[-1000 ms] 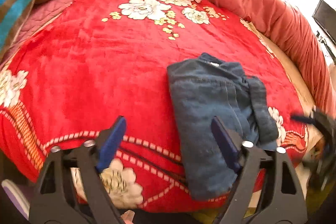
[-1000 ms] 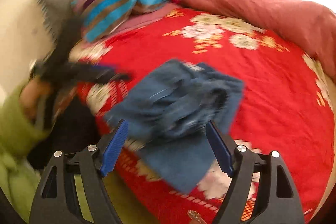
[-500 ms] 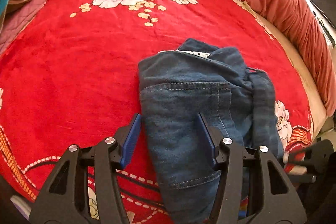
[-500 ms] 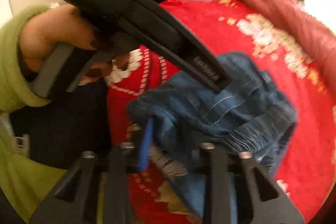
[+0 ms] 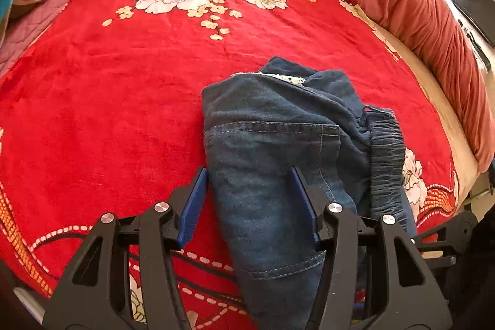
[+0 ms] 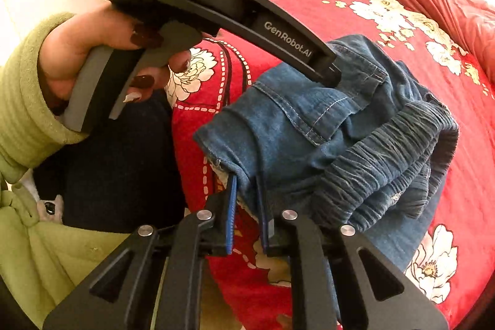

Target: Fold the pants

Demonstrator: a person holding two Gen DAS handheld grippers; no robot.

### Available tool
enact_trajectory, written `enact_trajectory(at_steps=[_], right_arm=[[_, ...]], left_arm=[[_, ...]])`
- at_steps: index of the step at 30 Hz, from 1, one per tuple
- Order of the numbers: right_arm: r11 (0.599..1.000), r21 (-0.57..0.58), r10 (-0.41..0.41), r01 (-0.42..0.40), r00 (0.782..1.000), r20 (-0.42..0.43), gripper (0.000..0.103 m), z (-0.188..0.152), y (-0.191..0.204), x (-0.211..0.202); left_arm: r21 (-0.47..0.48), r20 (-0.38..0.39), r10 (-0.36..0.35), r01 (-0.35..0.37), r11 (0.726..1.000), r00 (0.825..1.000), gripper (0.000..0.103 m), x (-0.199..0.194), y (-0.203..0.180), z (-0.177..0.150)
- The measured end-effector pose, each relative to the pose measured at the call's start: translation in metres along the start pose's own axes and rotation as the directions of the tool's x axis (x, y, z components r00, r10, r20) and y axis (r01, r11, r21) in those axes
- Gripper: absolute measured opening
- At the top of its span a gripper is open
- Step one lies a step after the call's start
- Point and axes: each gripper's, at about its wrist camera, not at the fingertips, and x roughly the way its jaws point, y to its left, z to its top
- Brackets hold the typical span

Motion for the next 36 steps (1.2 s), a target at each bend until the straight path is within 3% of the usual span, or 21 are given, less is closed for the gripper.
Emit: enact_trajectory(at_steps=[4, 8, 13, 26, 36], right_arm=[[1.0, 0.011, -0.005, 0.005, 1.0, -0.003, 0.017, 0.0, 0.002, 0.0], [1.0, 0.021, 0.009, -0.009, 1.0, 0.003, 0.027, -0.001, 0.005, -0.004], [0.999, 0.036, 0.005, -0.005, 1.0, 0.013, 0.028, -0.003, 0.01, -0.012], [0.998, 0.064, -0.003, 0.001, 0.999, 0.037, 0.045, -0.005, 0.014, -0.03], [0.998, 0.07, -0.012, 0.009, 0.999, 0.052, 0.052, -0.001, 0.019, -0.035]], left_arm=[[-0.004, 0.005, -0.005, 0.005, 1.0, 1.0, 0.046, -0.003, 0.0, -0.002], [-0.004, 0.01, -0.007, 0.007, 1.0, 1.0, 0.047, -0.006, 0.001, -0.004], [-0.014, 0.022, -0.015, 0.015, 1.0, 1.0, 0.05, -0.011, 0.002, -0.006], [-0.009, 0.053, -0.021, 0.021, 1.0, 0.998, 0.058, -0.025, 0.003, -0.011], [-0.025, 0.081, -0.013, 0.015, 1.0, 0.997, 0.069, -0.039, 0.007, -0.016]])
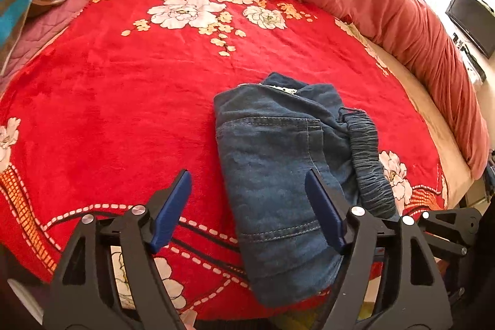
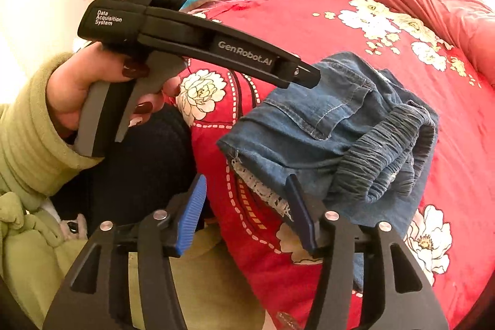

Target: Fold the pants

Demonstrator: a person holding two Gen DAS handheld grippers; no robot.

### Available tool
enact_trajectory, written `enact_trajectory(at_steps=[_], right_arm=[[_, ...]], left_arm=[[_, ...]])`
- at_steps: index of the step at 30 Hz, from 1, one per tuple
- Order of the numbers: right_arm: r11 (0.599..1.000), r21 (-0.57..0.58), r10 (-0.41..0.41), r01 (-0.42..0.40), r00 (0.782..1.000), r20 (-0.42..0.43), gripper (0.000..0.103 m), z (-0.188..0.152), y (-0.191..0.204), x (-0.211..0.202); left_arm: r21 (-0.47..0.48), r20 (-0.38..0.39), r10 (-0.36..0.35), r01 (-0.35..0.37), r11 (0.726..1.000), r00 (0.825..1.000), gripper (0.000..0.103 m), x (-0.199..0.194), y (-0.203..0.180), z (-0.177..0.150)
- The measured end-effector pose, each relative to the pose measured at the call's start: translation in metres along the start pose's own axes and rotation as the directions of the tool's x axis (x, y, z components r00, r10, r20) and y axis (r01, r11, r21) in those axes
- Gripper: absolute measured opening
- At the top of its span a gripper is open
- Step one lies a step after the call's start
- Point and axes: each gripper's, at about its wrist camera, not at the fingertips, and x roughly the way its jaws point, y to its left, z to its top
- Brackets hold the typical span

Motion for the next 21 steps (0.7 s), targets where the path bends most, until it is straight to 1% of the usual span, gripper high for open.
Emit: enact_trajectory(at_steps=[4, 5, 6, 7, 10, 17, 19, 21], right_arm=[[1.0, 0.006, 0.002, -0.002, 1.0, 0.01, 0.052, 0.002, 0.001, -0.002], [1.0, 0.006, 0.003, -0.003, 1.0, 0.011, 0.054, 0.002, 0.001, -0.002], [1.0, 0.006, 0.002, -0.002, 1.0, 0.013, 0.059, 0.002, 0.001, -0.002], [1.0, 0.008, 0.001, -0.001, 1.0, 0.017, 0.06, 0.002, 0.001, -0.003], [1.0, 0.016, 0.008, -0.009, 1.0, 0.027, 0.06, 0.005, 0.001, -0.002], [0.999, 0.024, 0.029, -0.03, 0.999, 0.037, 0.061, 0.012, 0.003, 0.009], [0.999, 0.027, 0.037, -0.038, 0.999, 0.031, 0.064, 0.014, 0.002, 0.017], [0.998, 0.043, 0.048, -0.048, 0.999, -0.003, 0.065, 0.014, 0.0, 0.029]], left_arm=[[-0.006, 0.013, 0.003, -0.003, 1.0, 1.0, 0.073, -0.006, 0.002, 0.0], [-0.007, 0.016, 0.004, -0.004, 1.0, 1.0, 0.073, -0.008, 0.002, 0.0], [-0.008, 0.018, 0.004, -0.004, 1.0, 1.0, 0.074, -0.009, 0.003, -0.001], [-0.009, 0.02, 0.006, -0.006, 1.0, 1.0, 0.076, -0.01, 0.003, -0.001], [-0.009, 0.024, 0.014, -0.014, 1.0, 1.0, 0.078, -0.011, 0.004, -0.001], [-0.018, 0.017, 0.021, -0.021, 1.0, 1.0, 0.078, -0.009, 0.008, -0.003], [-0.021, 0.016, 0.02, -0.02, 1.0, 1.0, 0.078, -0.009, 0.009, -0.003], [-0.02, 0.016, 0.021, -0.021, 1.0, 1.0, 0.078, -0.009, 0.009, -0.003]])
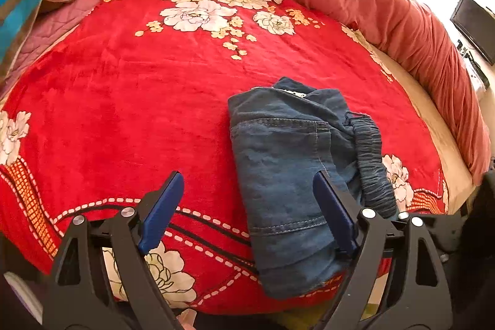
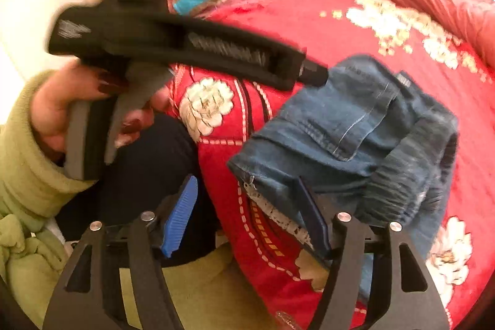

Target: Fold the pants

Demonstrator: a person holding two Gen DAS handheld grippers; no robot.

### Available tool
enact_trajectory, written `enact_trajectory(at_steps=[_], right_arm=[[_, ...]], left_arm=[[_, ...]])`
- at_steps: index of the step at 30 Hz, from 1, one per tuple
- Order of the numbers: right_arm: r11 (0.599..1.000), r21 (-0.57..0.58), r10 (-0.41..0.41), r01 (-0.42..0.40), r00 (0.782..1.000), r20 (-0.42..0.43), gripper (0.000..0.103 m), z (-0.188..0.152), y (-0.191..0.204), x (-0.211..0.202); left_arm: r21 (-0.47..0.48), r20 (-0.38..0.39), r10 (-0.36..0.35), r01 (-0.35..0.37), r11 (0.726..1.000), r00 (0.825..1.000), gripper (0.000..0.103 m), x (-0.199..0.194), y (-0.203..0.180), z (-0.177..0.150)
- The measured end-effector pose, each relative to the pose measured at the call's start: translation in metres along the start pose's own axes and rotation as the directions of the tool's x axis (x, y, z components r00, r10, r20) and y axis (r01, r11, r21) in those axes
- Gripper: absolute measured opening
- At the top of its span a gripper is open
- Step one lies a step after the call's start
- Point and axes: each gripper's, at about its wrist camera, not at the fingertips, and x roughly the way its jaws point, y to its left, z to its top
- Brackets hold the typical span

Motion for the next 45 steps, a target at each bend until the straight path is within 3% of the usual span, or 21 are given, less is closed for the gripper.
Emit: enact_trajectory(at_steps=[5, 10, 14, 18, 24, 25, 27, 30, 31, 35, 41, 45], right_arm=[[1.0, -0.007, 0.012, -0.012, 0.999, -0.046, 0.065, -0.006, 0.0, 0.01], [0.999, 0.012, 0.032, -0.031, 0.999, -0.031, 0.064, -0.008, -0.005, -0.006], [1.0, 0.03, -0.005, 0.003, 0.997, 0.076, 0.064, 0.0, -0.017, -0.046], [0.993, 0.094, -0.085, 0.068, 0.979, 0.188, 0.064, 0.016, -0.042, -0.081], [0.978, 0.138, -0.184, 0.156, 0.956, 0.23, 0.063, 0.046, -0.071, -0.091], [0.977, 0.14, -0.191, 0.163, 0.956, 0.223, 0.063, 0.053, -0.077, -0.086], [0.976, 0.133, -0.196, 0.172, 0.96, 0.198, 0.046, 0.062, -0.083, -0.074], [0.978, 0.119, -0.186, 0.17, 0.973, 0.139, 0.034, 0.076, -0.093, -0.052], [0.979, 0.116, -0.182, 0.167, 0.975, 0.125, 0.033, 0.079, -0.095, -0.045], [0.985, 0.083, -0.157, 0.152, 0.986, 0.056, 0.033, 0.093, -0.097, -0.009], [0.97, 0.09, -0.219, 0.227, 0.971, -0.093, 0.031, 0.095, -0.116, 0.047], [0.965, 0.15, -0.205, 0.216, 0.975, -0.083, 0.031, 0.094, -0.126, 0.055]], left_arm=[[-0.004, 0.003, 0.0, 0.0, 1.0, 1.0, 0.078, 0.0, 0.0, 0.001], [0.002, 0.01, 0.002, -0.002, 1.0, 1.0, 0.078, -0.002, 0.001, 0.0], [0.011, 0.014, 0.009, -0.009, 1.0, 1.0, 0.078, -0.007, 0.001, -0.001], [0.015, 0.019, 0.009, -0.009, 1.0, 1.0, 0.078, -0.013, 0.0, -0.003], [0.029, 0.02, 0.009, -0.01, 1.0, 1.0, 0.078, -0.021, -0.001, -0.006], [0.031, 0.02, 0.008, -0.009, 0.999, 1.0, 0.078, -0.022, -0.002, -0.007], [0.036, 0.016, 0.005, -0.006, 0.999, 1.0, 0.078, -0.023, -0.002, -0.008], [0.055, 0.01, -0.003, 0.002, 0.998, 1.0, 0.073, -0.025, -0.005, -0.013], [0.058, 0.005, -0.01, 0.01, 0.998, 1.0, 0.064, -0.025, -0.006, -0.014], [0.063, -0.04, -0.048, 0.05, 0.997, 0.998, 0.05, -0.021, -0.008, -0.024], [0.088, -0.115, -0.072, 0.082, 0.993, 0.991, 0.049, -0.007, -0.017, -0.042], [0.075, -0.155, -0.081, 0.094, 0.993, 0.985, 0.049, 0.005, -0.016, -0.052]])
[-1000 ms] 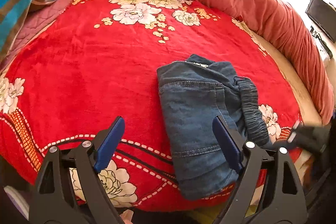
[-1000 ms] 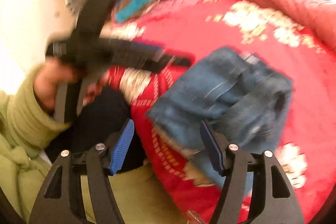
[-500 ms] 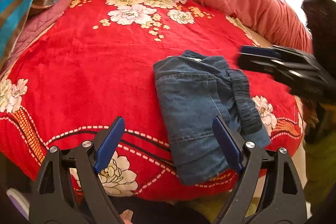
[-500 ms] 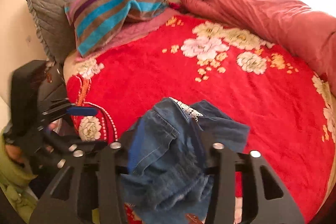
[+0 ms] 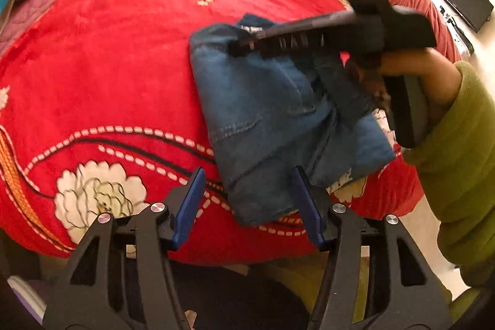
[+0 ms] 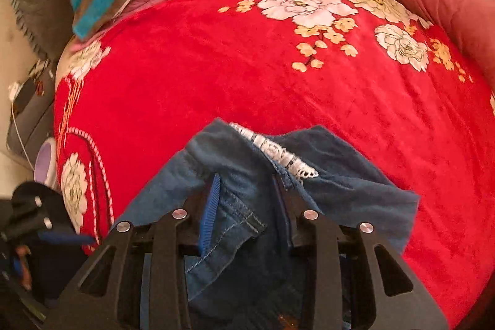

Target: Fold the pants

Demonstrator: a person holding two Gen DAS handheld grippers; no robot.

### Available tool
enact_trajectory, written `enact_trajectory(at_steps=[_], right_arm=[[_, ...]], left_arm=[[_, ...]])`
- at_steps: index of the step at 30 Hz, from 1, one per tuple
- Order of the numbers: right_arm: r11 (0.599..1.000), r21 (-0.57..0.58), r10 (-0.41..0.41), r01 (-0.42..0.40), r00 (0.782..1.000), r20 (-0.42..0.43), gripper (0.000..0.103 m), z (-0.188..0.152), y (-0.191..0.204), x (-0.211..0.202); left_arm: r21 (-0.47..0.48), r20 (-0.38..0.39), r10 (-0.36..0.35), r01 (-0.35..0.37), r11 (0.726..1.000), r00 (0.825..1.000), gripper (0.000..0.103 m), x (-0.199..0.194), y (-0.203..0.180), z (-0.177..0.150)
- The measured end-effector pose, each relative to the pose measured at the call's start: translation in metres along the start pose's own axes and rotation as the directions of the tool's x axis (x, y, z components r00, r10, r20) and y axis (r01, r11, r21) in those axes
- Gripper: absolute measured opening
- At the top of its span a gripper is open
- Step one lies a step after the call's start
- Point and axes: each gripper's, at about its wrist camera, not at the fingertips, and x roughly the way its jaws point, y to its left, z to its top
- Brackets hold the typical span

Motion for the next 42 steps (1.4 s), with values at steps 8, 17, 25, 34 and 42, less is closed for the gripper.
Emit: enact_trajectory(at_steps=[8, 17, 25, 34, 42], right_arm=[[0.999, 0.031, 0.013, -0.014, 1.0, 0.021, 0.032, 0.0, -0.003, -0.001], [0.997, 0.065, 0.034, -0.039, 0.996, 0.079, 0.045, -0.001, -0.004, -0.022], [0.996, 0.082, 0.019, -0.032, 0.988, 0.15, 0.059, 0.0, -0.005, -0.049], [0.992, 0.128, -0.015, -0.014, 0.975, 0.224, 0.077, -0.008, -0.016, -0.083], [0.983, 0.183, -0.048, -0.007, 0.954, 0.294, 0.088, -0.026, -0.029, -0.118]], left_arm=[[-0.016, 0.0, -0.004, 0.004, 1.0, 1.0, 0.05, 0.001, 0.002, 0.0], [-0.025, 0.024, 0.01, -0.009, 1.0, 1.0, 0.055, -0.01, 0.005, 0.0], [-0.012, 0.068, 0.036, -0.035, 0.999, 0.997, 0.059, -0.026, -0.003, -0.002], [0.0, 0.115, 0.055, -0.056, 0.998, 0.992, 0.065, -0.043, -0.009, 0.0], [-0.006, 0.152, 0.102, -0.103, 0.995, 0.983, 0.082, -0.056, -0.012, 0.003]])
